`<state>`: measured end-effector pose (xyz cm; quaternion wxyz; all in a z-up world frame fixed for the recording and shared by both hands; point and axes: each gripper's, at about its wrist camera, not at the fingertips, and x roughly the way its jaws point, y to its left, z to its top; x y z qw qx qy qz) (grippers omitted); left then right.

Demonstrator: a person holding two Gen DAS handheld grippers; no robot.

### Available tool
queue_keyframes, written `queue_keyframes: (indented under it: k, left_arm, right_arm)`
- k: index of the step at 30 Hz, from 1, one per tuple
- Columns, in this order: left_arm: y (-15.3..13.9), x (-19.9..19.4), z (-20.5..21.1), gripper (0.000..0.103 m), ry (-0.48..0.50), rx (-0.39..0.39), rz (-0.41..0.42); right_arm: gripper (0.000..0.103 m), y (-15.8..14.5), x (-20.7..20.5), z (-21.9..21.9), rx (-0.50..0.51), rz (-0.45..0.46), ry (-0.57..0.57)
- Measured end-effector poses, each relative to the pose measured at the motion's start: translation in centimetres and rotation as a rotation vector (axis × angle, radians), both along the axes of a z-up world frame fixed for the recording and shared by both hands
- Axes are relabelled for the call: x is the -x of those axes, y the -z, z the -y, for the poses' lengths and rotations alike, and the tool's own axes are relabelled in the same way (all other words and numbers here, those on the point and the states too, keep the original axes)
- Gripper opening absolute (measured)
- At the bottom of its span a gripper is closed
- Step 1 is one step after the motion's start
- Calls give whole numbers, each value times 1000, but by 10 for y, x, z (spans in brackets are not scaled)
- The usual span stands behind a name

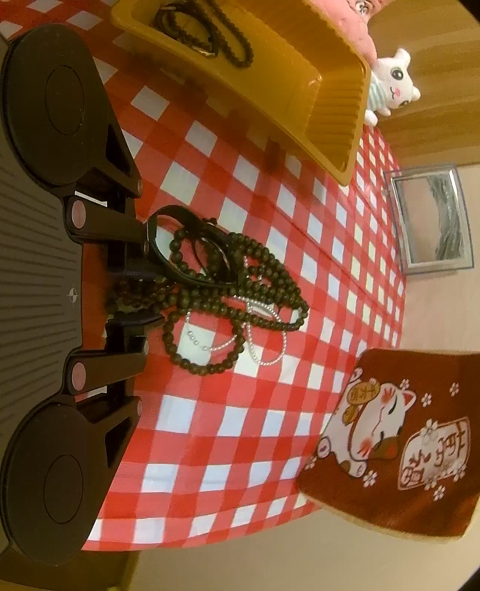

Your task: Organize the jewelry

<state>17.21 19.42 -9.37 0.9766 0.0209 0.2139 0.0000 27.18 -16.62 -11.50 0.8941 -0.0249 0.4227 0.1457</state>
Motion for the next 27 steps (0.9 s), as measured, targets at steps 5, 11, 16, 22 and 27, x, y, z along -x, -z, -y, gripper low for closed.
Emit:
queue_keyframes:
  k: [5, 11, 16, 22, 27]
  left_arm:
    - [0, -1, -1, 6, 1, -1, 0]
    - [0, -1, 0, 6, 0, -2, 1]
    - [0, -1, 0, 6, -1, -2, 0]
    - [0, -1, -1, 6, -1, -1, -1]
    - [0, -1, -1, 6, -2, 0, -1]
  right_arm:
    - [11, 3, -3, -1, 15, -4, -29]
    - [5, -5, 9, -5, 31, 20, -51]
    - [5, -21, 20, 2, -25, 37, -27]
    - [5, -50, 31, 11, -103, 74, -13]
    - [5, -57, 35, 22, -139, 54, 18]
